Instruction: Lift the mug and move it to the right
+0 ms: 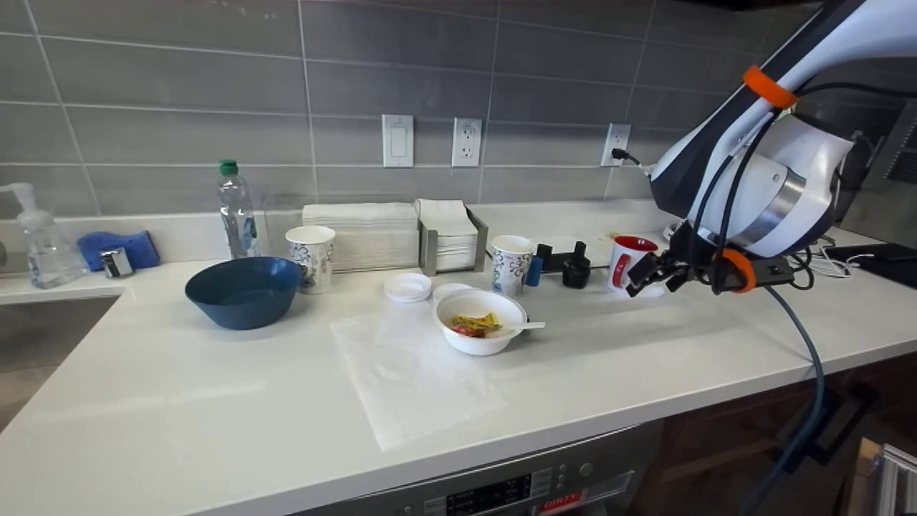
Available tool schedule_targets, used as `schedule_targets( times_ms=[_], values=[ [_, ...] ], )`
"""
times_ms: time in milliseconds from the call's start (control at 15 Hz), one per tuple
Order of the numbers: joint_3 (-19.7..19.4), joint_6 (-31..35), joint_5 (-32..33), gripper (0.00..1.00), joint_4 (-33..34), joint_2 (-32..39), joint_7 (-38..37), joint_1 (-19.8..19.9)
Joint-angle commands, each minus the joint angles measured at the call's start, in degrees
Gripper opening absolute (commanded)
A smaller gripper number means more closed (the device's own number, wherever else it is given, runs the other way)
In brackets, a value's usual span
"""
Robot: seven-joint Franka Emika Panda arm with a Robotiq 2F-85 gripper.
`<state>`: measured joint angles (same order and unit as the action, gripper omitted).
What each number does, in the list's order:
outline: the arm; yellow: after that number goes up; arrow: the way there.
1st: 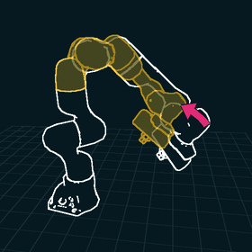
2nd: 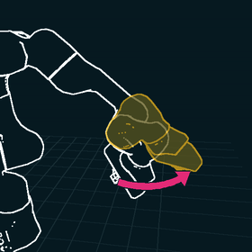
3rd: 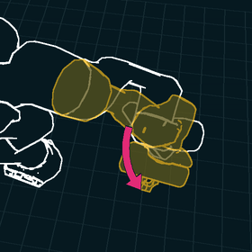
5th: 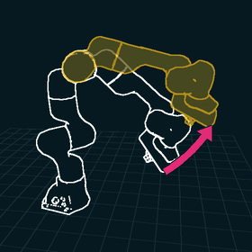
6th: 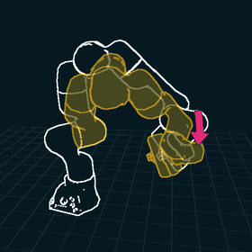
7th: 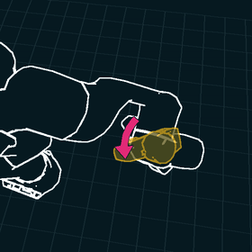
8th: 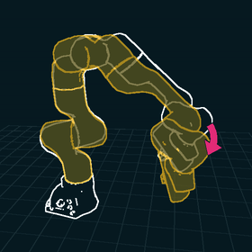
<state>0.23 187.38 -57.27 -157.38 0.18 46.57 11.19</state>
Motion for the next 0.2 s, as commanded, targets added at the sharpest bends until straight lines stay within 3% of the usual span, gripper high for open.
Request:
schedule_targets(
  times_ms=[0,133],
  values=[
    [0.0,-0.03,-0.02,1.0,0.1,-0.49,0.05,-0.09],
    [0.01,-0.07,-0.04,1.0,0.1,-1.2,0.1,-0.11]
  ],
)
